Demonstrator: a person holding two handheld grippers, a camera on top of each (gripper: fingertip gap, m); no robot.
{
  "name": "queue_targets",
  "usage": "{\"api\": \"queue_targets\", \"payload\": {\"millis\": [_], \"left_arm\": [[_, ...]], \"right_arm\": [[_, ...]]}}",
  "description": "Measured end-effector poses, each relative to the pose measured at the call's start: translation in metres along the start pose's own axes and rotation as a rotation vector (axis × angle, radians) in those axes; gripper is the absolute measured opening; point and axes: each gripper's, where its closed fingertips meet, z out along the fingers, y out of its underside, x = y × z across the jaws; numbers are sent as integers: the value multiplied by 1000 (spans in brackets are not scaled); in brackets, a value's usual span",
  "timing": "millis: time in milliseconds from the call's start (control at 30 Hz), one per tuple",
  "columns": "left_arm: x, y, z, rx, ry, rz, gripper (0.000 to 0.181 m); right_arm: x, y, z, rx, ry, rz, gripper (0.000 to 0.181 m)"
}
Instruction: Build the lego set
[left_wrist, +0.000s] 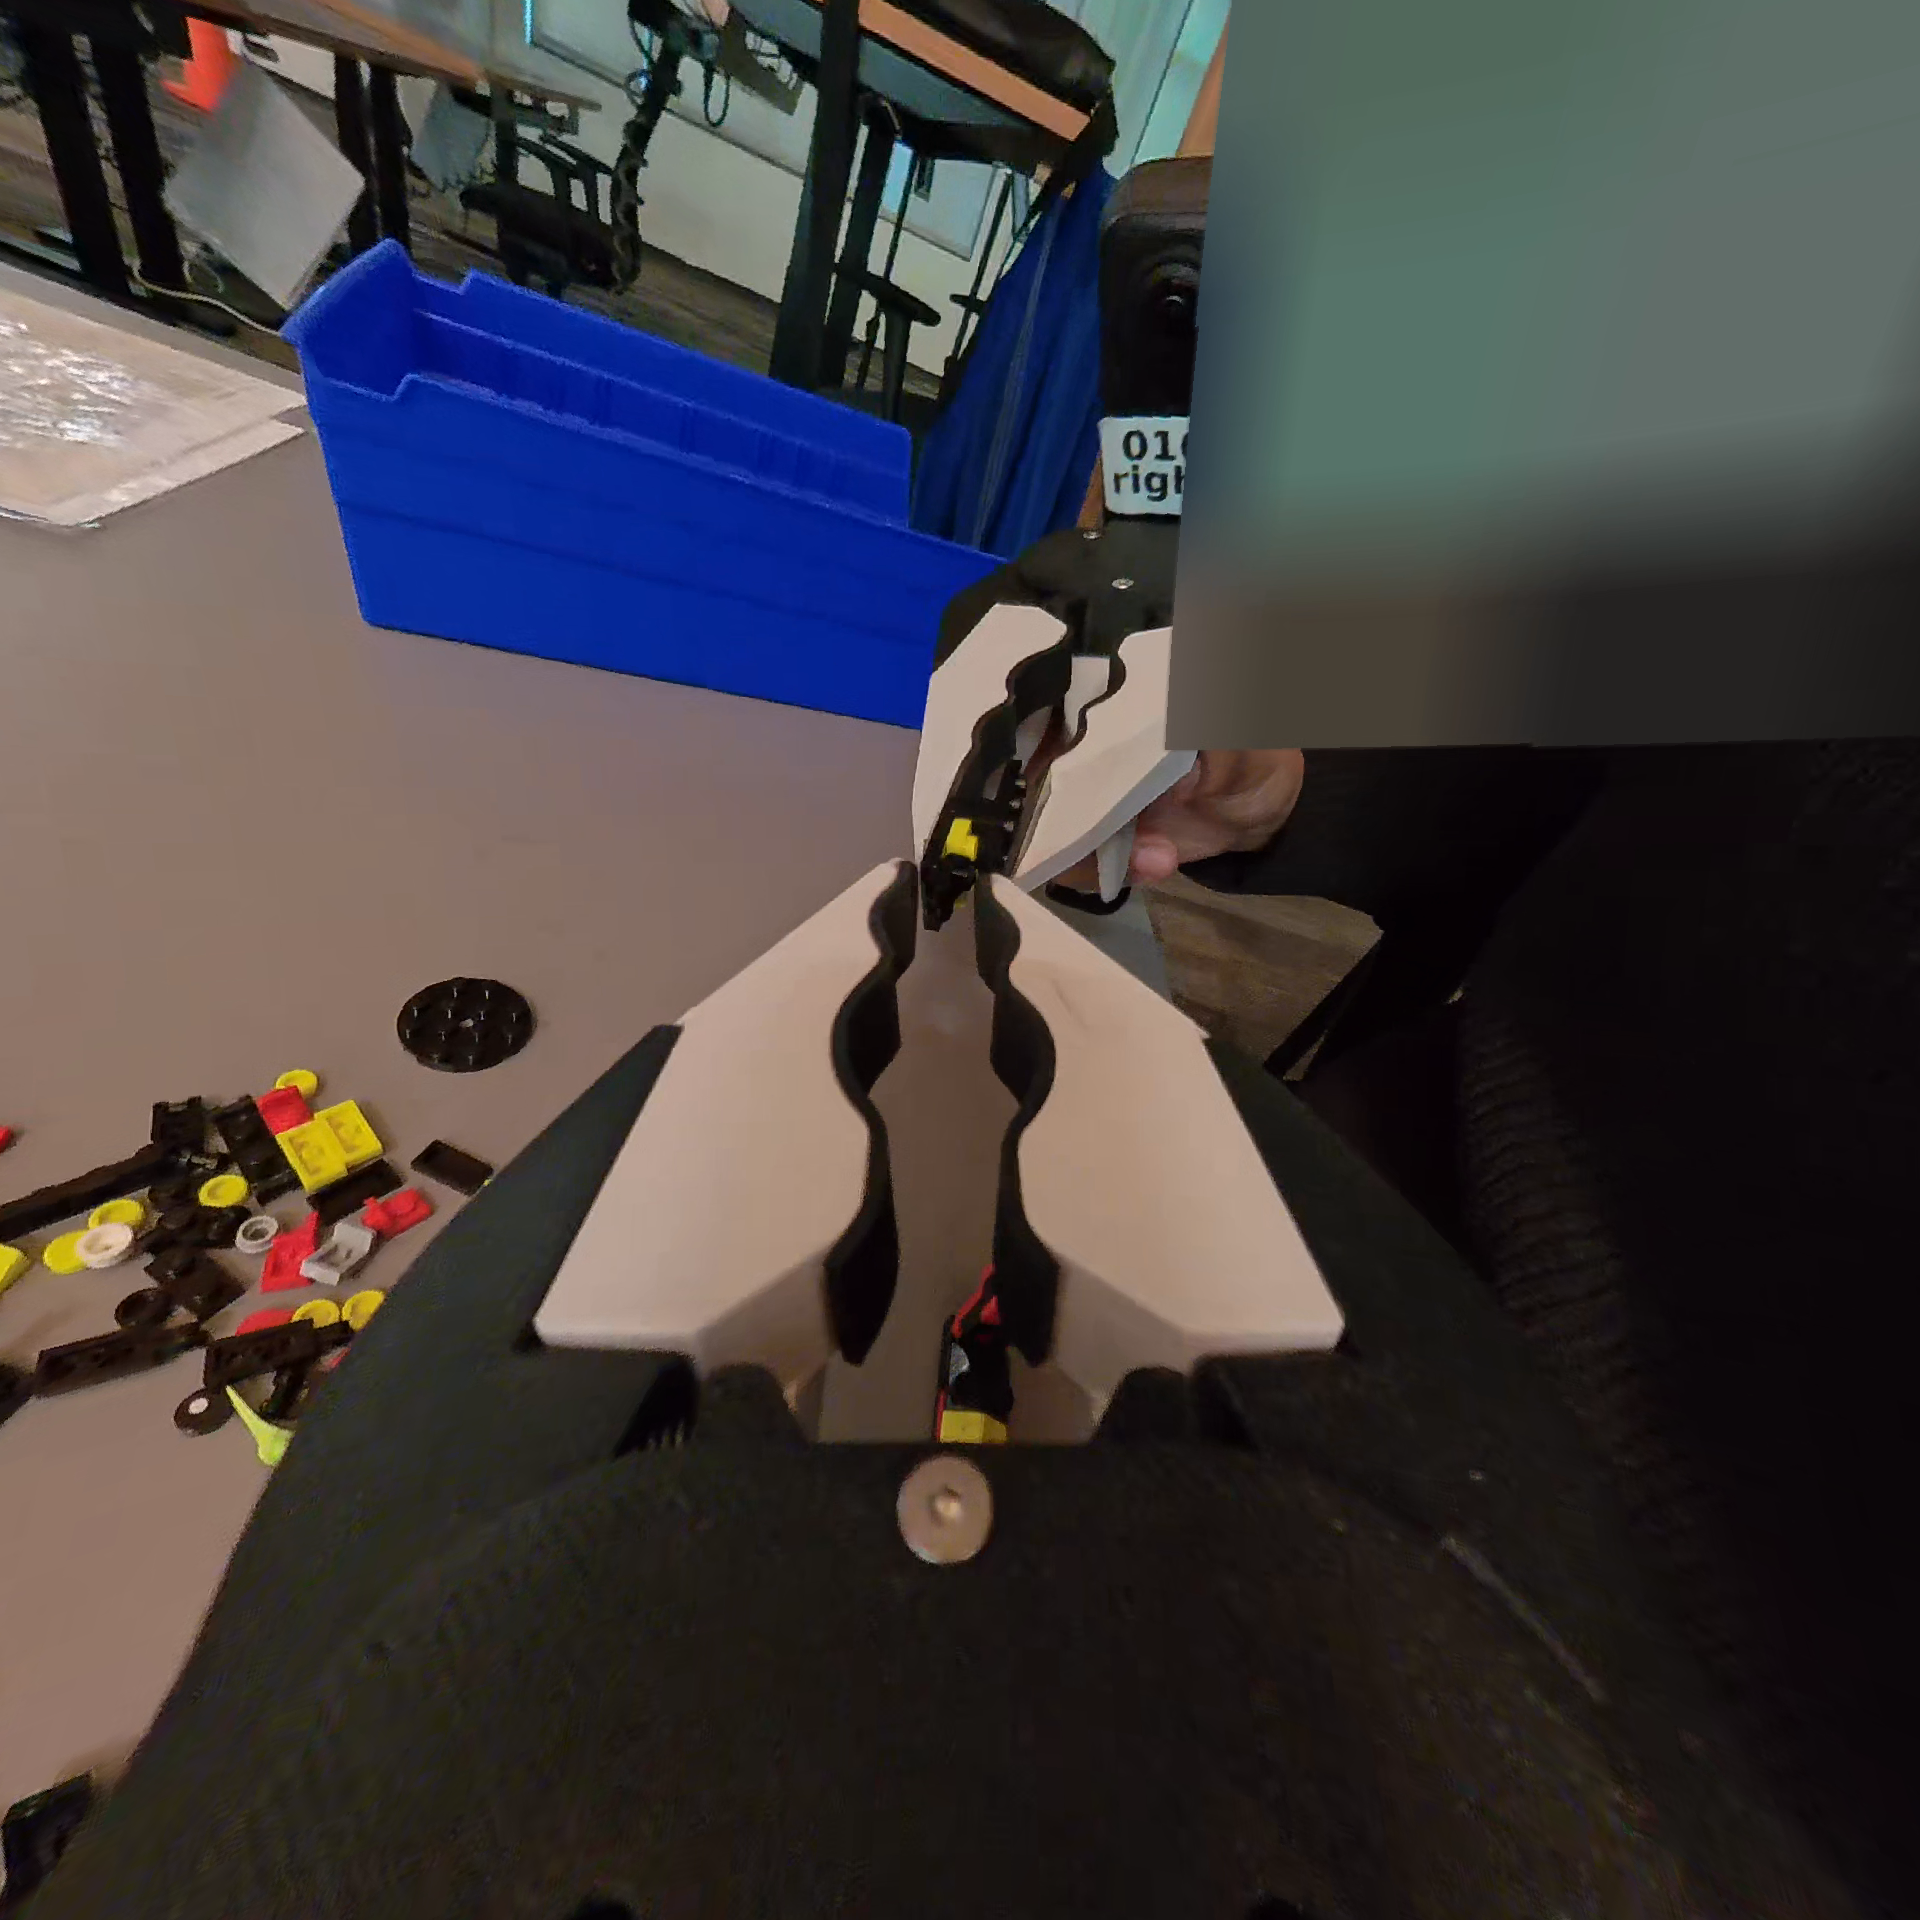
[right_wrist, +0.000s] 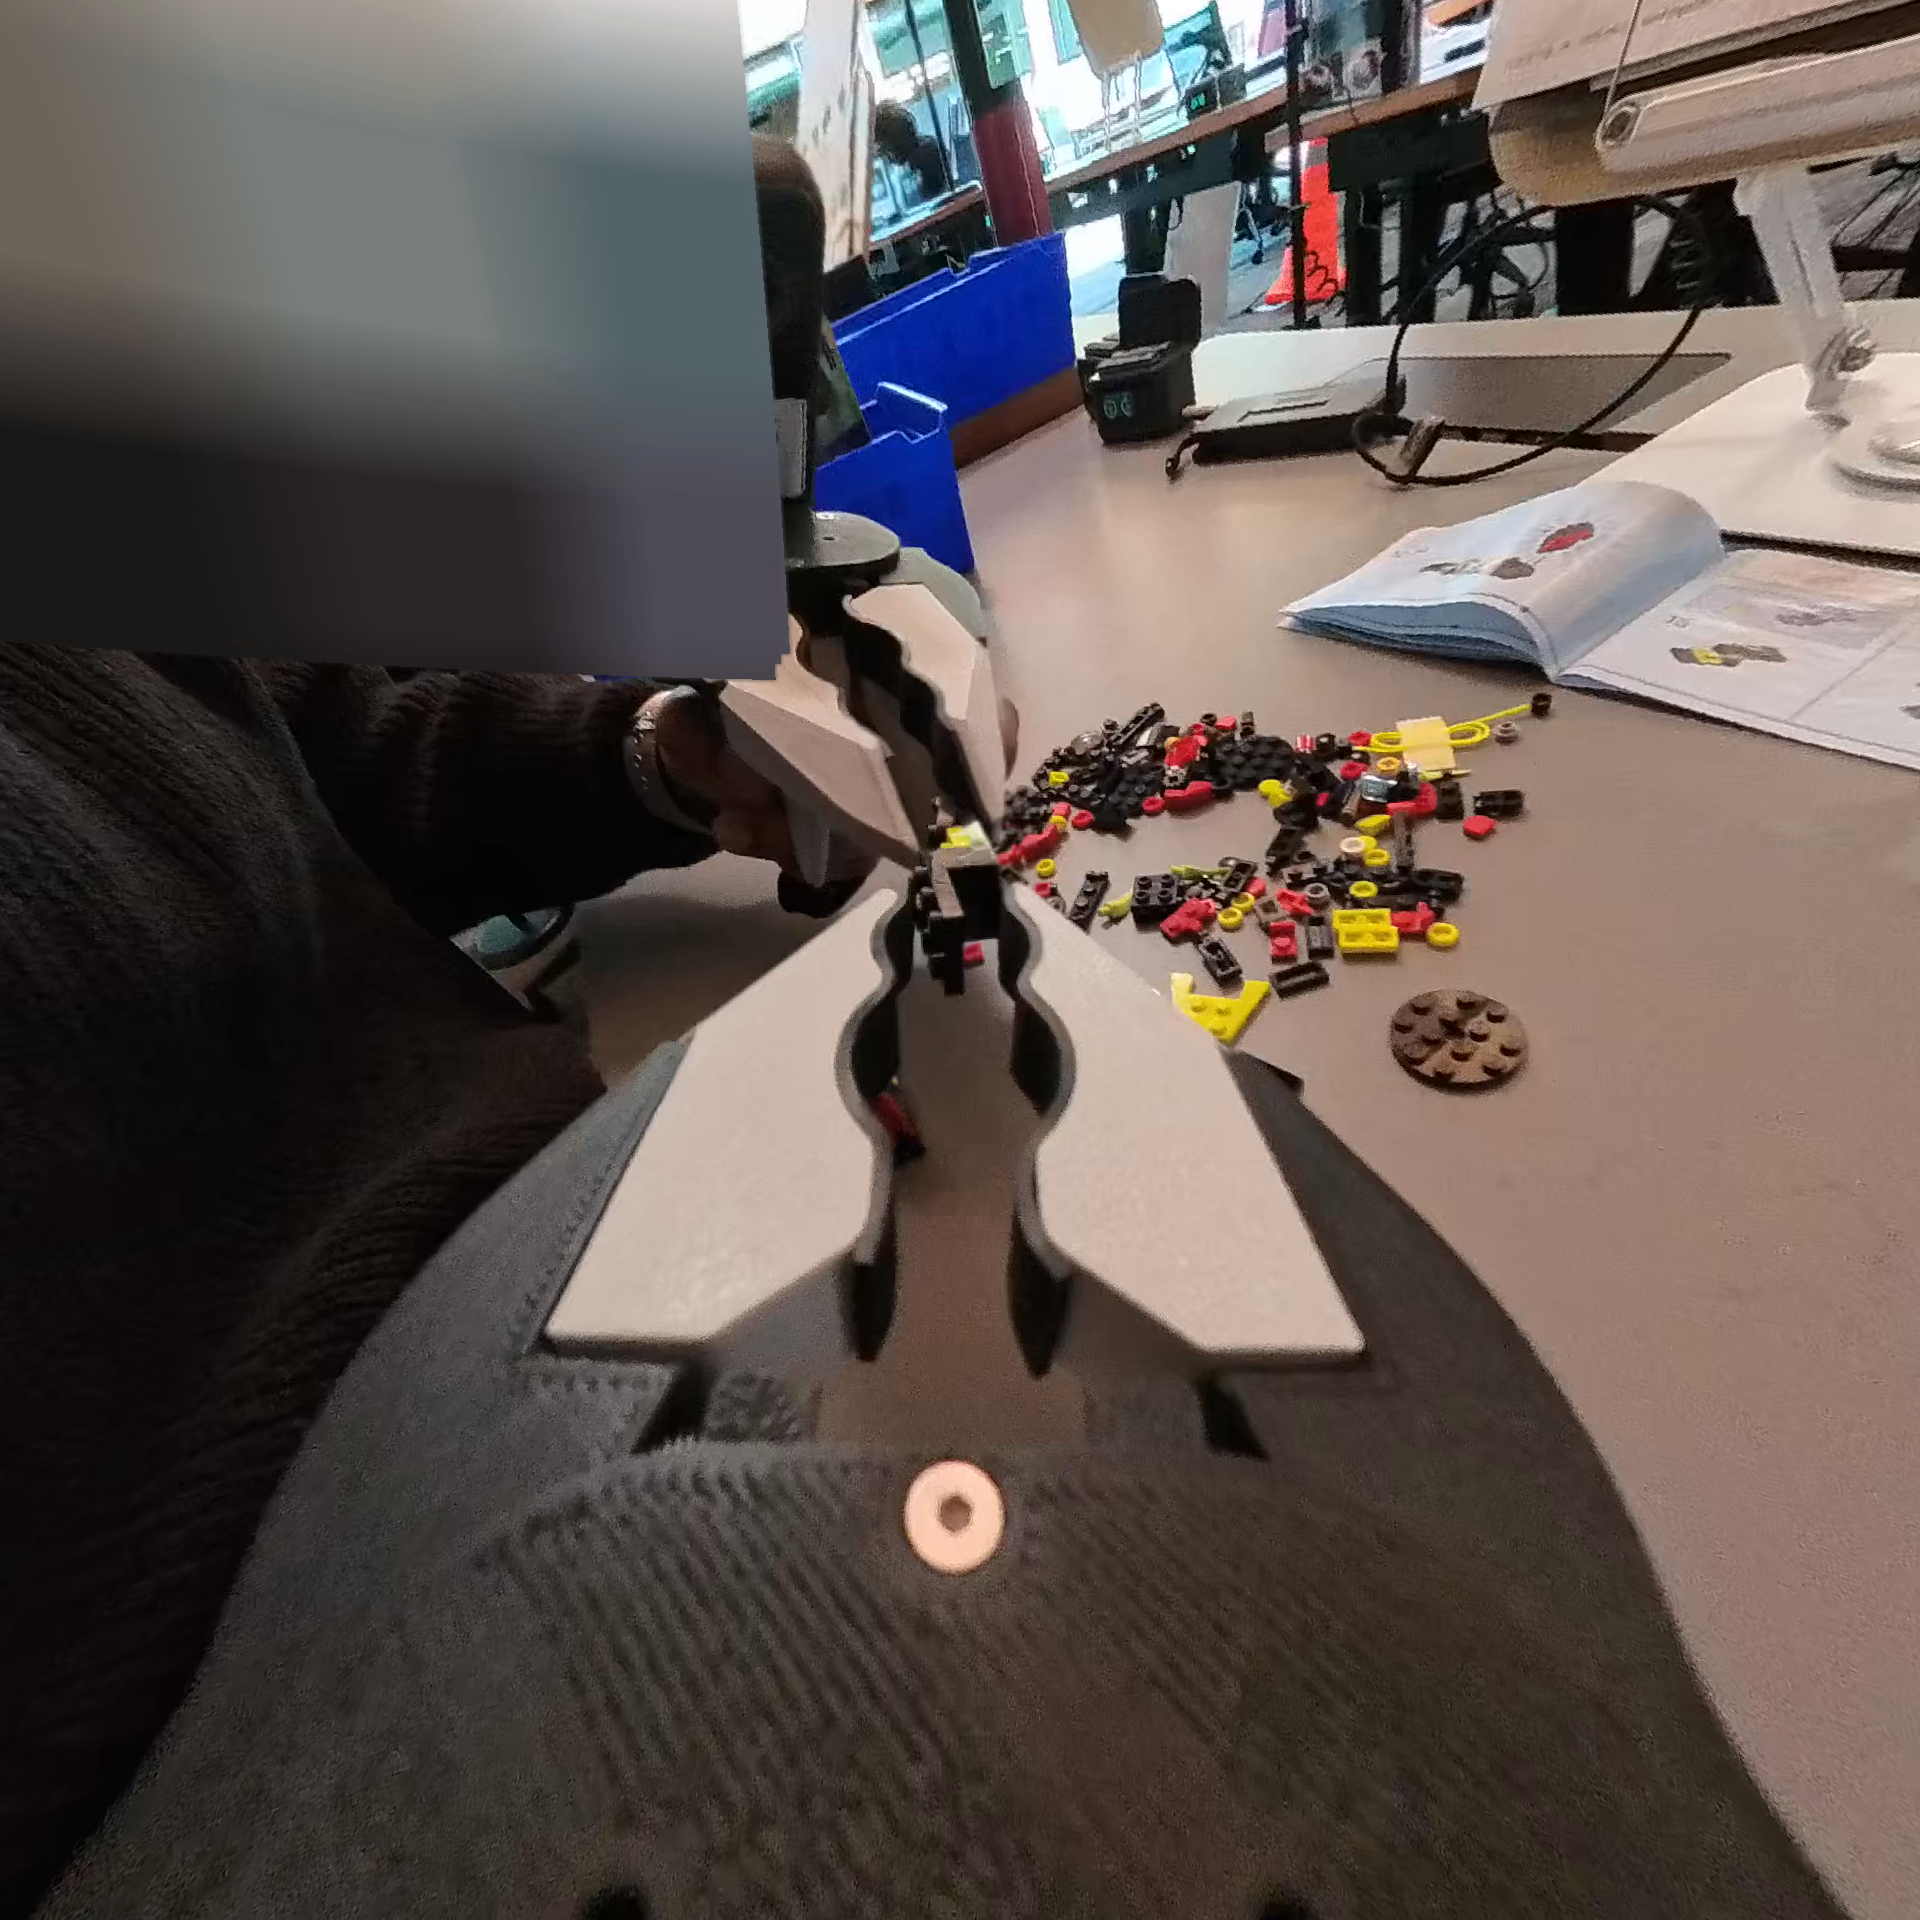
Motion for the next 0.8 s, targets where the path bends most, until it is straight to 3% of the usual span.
{"api": "queue_targets", "payload": {"millis": [800], "left_arm": [[-1, -7, 5, 62, 15, -126, 7]], "right_arm": [[0, -3, -4, 20, 18, -41, 13]]}}
